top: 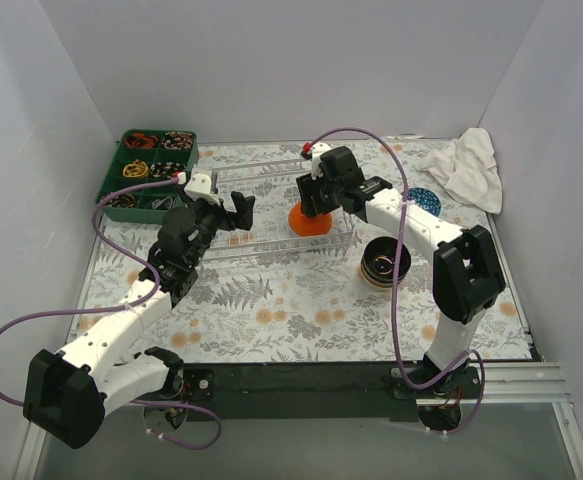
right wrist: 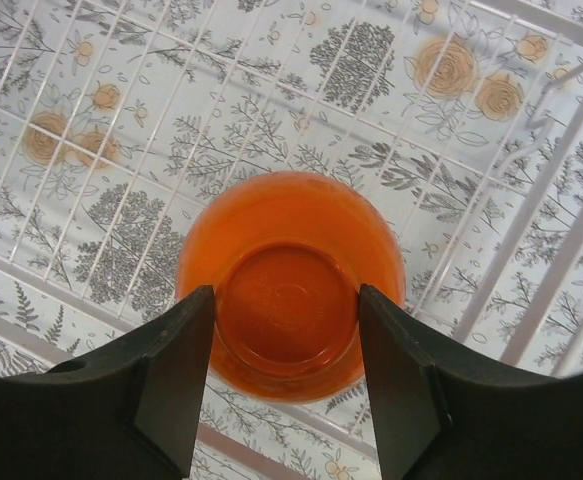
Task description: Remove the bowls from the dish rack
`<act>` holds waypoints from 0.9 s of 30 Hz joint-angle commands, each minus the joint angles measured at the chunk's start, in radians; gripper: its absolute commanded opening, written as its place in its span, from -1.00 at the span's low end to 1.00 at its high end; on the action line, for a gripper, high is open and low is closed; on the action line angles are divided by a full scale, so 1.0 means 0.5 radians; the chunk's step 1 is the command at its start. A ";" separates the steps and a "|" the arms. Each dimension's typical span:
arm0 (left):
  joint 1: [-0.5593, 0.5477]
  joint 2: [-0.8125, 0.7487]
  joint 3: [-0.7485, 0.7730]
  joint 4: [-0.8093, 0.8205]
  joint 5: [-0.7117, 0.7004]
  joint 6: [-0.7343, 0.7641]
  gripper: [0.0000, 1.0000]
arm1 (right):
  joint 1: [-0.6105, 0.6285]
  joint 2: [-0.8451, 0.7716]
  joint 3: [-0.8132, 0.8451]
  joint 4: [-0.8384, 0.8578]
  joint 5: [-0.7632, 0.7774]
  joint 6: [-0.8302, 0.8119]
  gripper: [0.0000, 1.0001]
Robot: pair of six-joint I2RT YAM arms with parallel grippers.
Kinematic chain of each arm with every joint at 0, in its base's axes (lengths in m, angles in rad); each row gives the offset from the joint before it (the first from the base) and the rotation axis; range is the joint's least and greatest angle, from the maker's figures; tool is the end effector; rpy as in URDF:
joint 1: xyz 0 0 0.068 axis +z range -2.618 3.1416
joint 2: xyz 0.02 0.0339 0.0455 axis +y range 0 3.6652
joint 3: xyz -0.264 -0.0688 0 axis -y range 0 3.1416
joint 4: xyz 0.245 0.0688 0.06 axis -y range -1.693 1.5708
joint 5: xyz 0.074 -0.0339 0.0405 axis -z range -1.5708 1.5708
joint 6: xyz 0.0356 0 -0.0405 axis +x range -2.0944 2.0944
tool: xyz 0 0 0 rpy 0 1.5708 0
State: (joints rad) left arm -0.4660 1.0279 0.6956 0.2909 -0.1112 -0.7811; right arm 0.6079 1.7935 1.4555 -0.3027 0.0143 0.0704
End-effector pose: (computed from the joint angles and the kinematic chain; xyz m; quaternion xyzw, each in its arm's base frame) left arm 0.2198 -0.1061 0.3118 -0.1510 0.7055 -0.3711 0.5846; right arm 0.3428 0.2379 0.2808 -0.2342 0.8625 0.1432 0.4250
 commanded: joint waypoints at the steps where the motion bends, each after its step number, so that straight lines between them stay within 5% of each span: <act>1: 0.008 0.009 0.057 -0.011 0.026 0.031 0.97 | -0.001 0.048 -0.003 0.292 -0.154 0.056 -0.61; 11: 0.008 0.064 0.063 -0.008 0.072 -0.054 0.96 | -0.004 0.049 -0.024 0.464 -0.185 0.083 -0.68; 27: 0.048 0.463 0.180 -0.036 0.468 -1.008 0.96 | -0.022 -0.188 -0.233 0.734 -0.286 0.319 -0.73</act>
State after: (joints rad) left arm -0.4637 1.2491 0.7528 0.2802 0.0666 -1.1248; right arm 0.6022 1.7897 1.3441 -0.0433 -0.0937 0.1894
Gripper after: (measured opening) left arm 0.982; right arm 0.632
